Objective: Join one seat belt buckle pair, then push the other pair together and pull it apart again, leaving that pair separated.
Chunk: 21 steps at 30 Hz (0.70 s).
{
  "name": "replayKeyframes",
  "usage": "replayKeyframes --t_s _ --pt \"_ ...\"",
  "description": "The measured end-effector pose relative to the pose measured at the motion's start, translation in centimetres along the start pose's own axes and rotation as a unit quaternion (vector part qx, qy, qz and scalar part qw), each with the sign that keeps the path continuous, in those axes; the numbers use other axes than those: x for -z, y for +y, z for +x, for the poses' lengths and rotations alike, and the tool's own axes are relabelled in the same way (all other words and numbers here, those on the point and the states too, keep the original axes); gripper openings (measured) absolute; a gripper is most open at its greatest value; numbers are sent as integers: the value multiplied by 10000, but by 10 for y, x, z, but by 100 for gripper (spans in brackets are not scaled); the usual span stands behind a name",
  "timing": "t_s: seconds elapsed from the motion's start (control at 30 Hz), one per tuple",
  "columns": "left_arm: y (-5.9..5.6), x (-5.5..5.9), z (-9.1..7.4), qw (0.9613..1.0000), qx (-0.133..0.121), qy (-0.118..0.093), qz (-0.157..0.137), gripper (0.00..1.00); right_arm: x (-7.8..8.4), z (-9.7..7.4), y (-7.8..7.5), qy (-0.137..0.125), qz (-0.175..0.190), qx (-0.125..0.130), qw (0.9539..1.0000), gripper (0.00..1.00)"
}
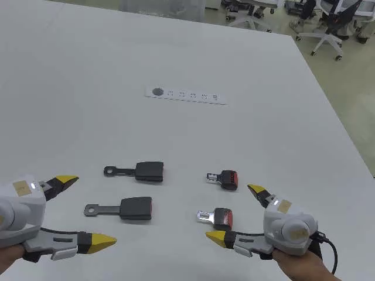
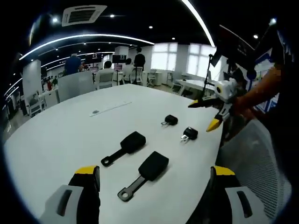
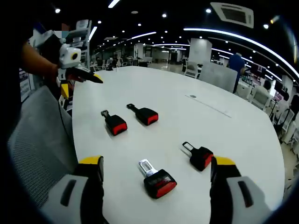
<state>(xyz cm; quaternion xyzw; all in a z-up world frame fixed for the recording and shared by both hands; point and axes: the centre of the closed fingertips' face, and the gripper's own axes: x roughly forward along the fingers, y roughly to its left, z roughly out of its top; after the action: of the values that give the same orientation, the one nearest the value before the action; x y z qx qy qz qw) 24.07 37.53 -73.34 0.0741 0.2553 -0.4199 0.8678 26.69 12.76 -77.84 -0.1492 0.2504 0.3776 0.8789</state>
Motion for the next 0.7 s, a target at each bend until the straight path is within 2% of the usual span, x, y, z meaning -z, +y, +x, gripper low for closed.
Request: replayKeyframes --t_s 0.43,0.5,0.6,0.67,0.7 --pt "1 -2 -1 10000 -65 -16 3 100 0 1 0 -20 39 37 10000 97" --pt "2 -4 -1 9999 -116 -59 -75 100 1 1 -1 -17 48 68 10000 97" --pt "10 -4 -1 9989 -459 -37 32 100 1 2 -2 -49 114 130 9998 98" --pt "12 -7 0 9980 -618 -146 -39 100 1 4 -3 -65 237 239 9994 98" --pt "12 -7 1 9976 -677 -130 47 100 -1 5 -4 -142 378 332 9986 98"
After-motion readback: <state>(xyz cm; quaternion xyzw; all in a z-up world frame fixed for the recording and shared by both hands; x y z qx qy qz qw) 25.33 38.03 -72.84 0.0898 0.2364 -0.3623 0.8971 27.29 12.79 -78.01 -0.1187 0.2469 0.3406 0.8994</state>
